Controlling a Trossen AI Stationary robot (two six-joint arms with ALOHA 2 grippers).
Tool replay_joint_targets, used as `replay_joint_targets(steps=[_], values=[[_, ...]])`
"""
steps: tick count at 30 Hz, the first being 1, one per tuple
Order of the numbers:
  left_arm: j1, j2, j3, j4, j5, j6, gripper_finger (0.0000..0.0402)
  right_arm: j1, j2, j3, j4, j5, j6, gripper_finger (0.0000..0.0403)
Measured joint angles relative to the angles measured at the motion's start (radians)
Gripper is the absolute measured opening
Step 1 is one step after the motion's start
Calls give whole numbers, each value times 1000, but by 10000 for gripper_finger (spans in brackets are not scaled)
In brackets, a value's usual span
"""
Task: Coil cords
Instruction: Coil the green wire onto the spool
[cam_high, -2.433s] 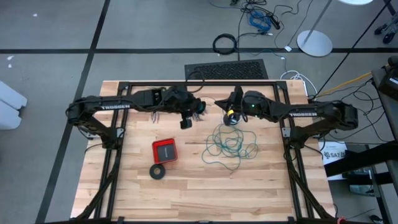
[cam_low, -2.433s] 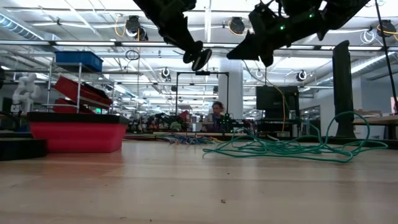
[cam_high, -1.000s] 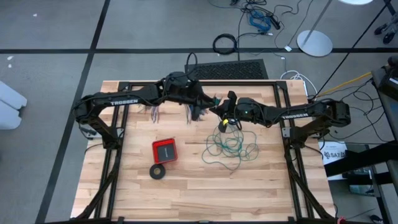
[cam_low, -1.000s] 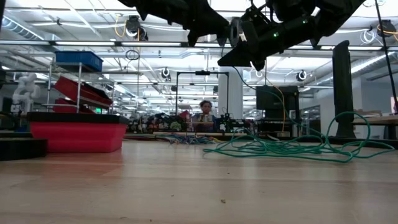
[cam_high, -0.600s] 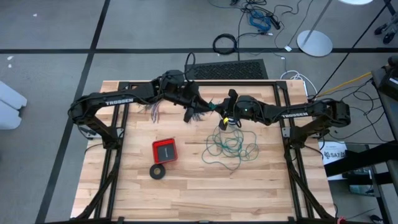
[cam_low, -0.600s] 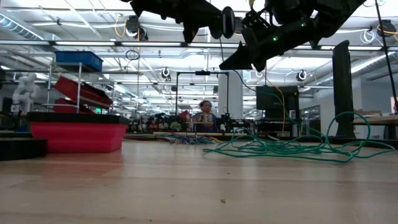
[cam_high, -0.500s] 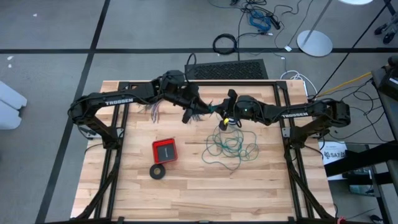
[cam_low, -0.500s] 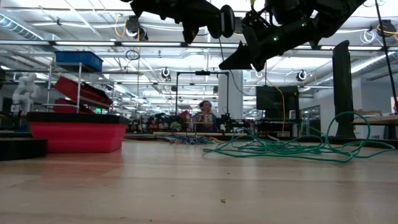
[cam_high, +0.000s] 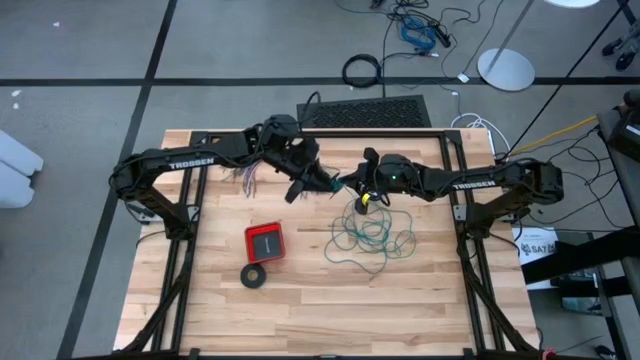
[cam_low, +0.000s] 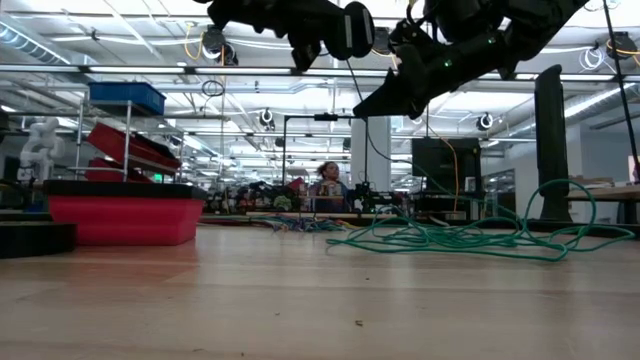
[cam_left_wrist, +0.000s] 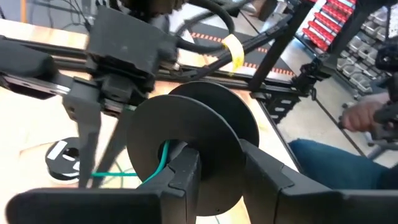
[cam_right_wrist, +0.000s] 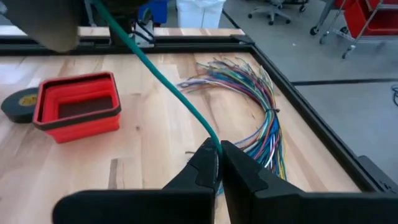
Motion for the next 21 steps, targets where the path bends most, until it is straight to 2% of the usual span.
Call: replay_joint_targets(steps=[13,21], values=[[0,-1,0,-92,43,14,98,-10,6,0,-32,15,1,9],[0,-1,0,-237,35,84,98,-9,11,0,-49,13,7,9]])
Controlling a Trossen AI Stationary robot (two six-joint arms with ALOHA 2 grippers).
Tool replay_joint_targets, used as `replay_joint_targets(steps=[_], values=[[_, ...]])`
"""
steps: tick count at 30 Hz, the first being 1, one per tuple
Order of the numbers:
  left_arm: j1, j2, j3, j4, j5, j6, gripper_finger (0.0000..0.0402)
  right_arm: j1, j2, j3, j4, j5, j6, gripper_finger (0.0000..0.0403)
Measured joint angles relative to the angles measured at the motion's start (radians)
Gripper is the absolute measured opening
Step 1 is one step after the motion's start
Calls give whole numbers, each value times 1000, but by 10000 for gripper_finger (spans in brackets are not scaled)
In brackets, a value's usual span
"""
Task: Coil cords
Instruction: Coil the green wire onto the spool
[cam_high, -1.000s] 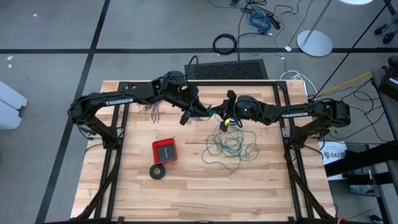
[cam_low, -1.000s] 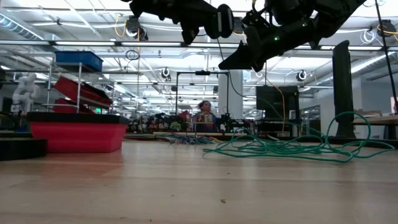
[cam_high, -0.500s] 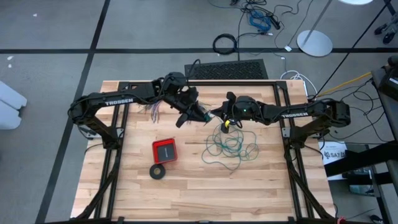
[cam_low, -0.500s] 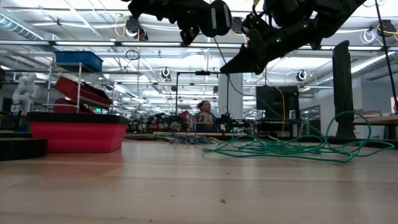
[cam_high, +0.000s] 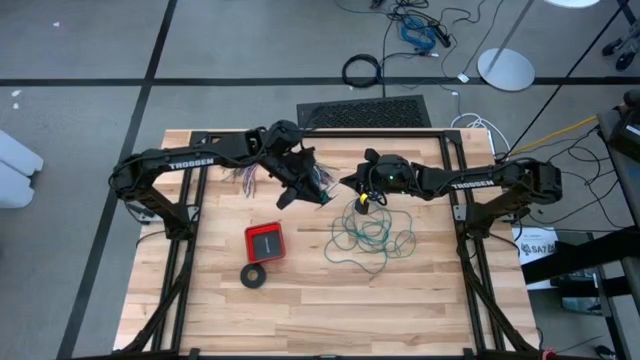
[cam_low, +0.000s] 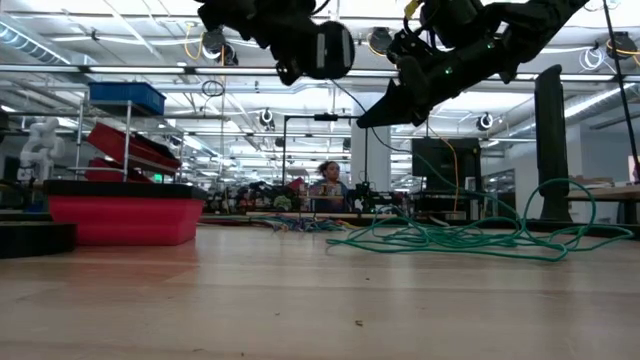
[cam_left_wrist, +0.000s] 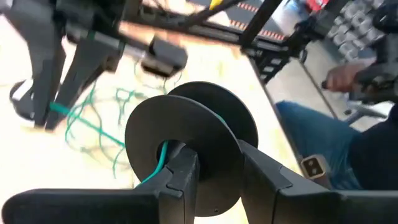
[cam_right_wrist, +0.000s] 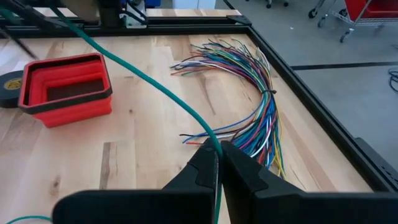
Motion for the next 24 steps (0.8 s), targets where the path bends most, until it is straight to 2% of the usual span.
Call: replay_joint_targets(steps=[5,10,24], values=[[0,0,0,-112,-117,63,98,0,0,0,1,1,0,9],[-7,0,0,-176,-281,116,98,0,0,0,9,1,0,9],[-59,0,1,-191,-703,228,98,0,0,0,114,-1,2,9]])
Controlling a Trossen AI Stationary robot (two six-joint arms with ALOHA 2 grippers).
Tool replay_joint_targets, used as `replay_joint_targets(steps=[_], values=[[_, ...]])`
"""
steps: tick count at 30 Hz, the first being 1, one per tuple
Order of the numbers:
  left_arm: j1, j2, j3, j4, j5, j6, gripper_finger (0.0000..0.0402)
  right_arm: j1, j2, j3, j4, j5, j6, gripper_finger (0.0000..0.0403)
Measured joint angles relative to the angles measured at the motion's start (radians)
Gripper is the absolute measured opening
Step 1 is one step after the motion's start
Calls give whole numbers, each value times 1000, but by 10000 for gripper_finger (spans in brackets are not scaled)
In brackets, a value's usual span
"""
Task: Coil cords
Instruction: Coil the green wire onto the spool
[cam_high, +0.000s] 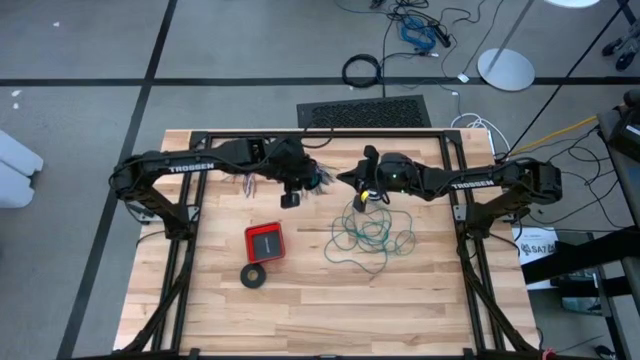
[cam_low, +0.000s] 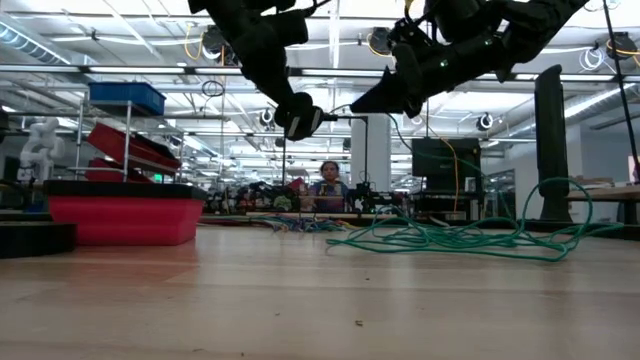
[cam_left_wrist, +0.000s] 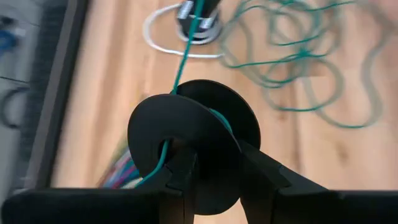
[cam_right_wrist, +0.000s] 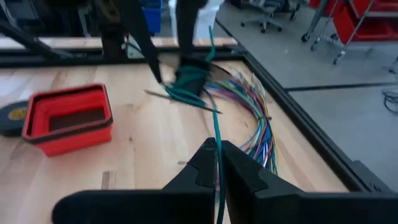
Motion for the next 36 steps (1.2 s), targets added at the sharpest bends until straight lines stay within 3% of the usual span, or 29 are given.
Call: replay_joint_targets(steps=[6,16,29,36], values=[[-11,0,0,51,-152,16,98,2,0,0,93,-7,29,9],[-12,0,0,214,-240,15,97,40,0,0,231,-4,44,9],[-12,1,0,435,-235,-29,97,55,0,0,277,-6,45,9],[-9,1,0,531,-96,-120,76,62,0,0,276,3,4,9]])
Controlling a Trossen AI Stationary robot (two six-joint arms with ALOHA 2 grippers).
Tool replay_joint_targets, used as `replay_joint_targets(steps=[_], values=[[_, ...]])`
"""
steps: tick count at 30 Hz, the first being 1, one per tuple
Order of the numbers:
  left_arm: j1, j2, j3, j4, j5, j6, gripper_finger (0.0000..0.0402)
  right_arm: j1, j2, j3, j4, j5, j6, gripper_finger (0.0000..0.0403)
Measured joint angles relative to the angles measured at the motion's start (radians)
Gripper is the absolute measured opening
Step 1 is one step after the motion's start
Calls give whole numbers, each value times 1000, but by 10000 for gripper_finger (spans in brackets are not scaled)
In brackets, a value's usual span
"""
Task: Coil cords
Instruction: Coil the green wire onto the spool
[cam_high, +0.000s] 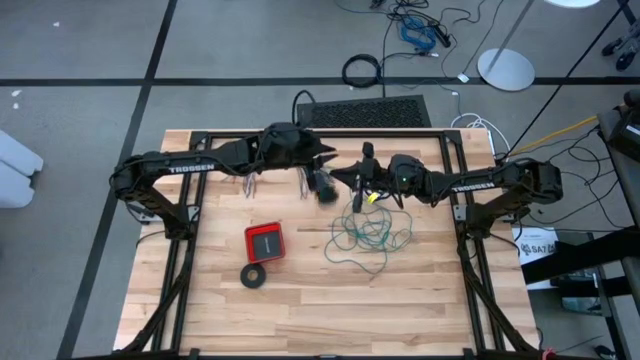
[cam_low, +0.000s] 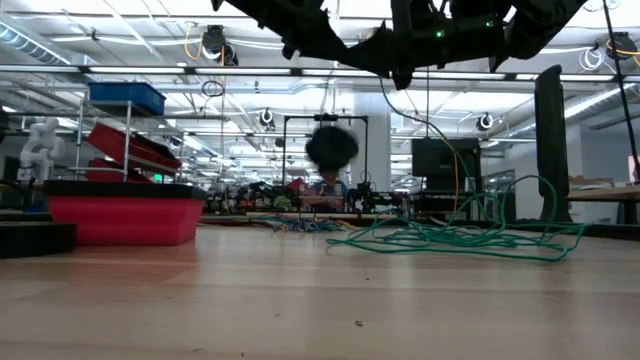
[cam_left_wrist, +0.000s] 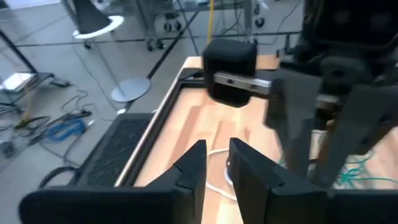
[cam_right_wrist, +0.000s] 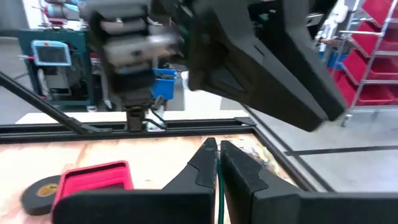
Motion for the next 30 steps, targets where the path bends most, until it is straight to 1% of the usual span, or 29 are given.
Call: replay_joint_targets(steps=[3,6,8,11,14,18,21,25,28,30], values=[[7,0,0,-21,13,-3,56,5,0,0,-9,17,-8,9],[18,0,0,-100,22,1,39,6,0,0,-48,18,6,9],[26,0,0,-182,27,7,34,5,0,0,-127,19,54,9],[39,0,0,-294,28,24,36,2,0,0,-298,20,100,17],[52,0,0,-343,27,31,58,2,0,0,-398,20,127,41],[72,0,0,-369,20,31,104,12,0,0,-476,21,149,78],[82,0,-2,-393,37,31,136,13,0,0,-527,23,171,95],[74,0,-38,-392,102,30,160,16,0,0,-620,98,209,95],[57,0,-112,-350,106,30,164,38,0,0,-667,144,213,88],[45,0,-184,-289,106,26,164,65,0,0,-670,166,213,84]])
